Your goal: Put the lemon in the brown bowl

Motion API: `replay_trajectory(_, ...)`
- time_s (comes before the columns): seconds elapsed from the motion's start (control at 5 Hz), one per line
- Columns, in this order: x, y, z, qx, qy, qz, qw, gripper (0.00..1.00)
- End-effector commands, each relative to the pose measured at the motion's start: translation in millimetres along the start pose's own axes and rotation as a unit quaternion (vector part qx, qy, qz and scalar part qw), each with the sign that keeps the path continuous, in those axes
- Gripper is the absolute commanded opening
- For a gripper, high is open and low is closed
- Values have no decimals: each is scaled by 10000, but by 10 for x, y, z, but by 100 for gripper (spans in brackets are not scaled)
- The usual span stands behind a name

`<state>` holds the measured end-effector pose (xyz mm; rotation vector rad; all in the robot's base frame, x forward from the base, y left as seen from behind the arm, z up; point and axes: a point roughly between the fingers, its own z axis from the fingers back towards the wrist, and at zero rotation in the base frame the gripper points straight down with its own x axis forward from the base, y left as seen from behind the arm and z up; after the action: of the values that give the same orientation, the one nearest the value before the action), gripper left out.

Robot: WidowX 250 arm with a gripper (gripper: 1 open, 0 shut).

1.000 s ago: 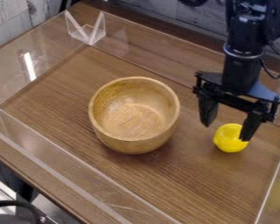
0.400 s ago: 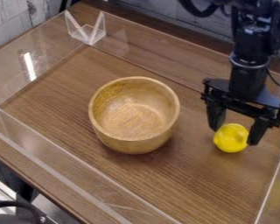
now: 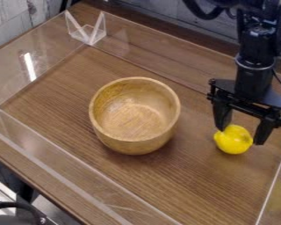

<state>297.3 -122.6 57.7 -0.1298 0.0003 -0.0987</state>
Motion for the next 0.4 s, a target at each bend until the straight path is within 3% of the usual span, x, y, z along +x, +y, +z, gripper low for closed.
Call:
replay_trajectory(0.0,95,-48,73,-42,-257,-46,9997,100)
replay_trajectory(0.2,107,-42,13,-53,-268,-25,9996,100)
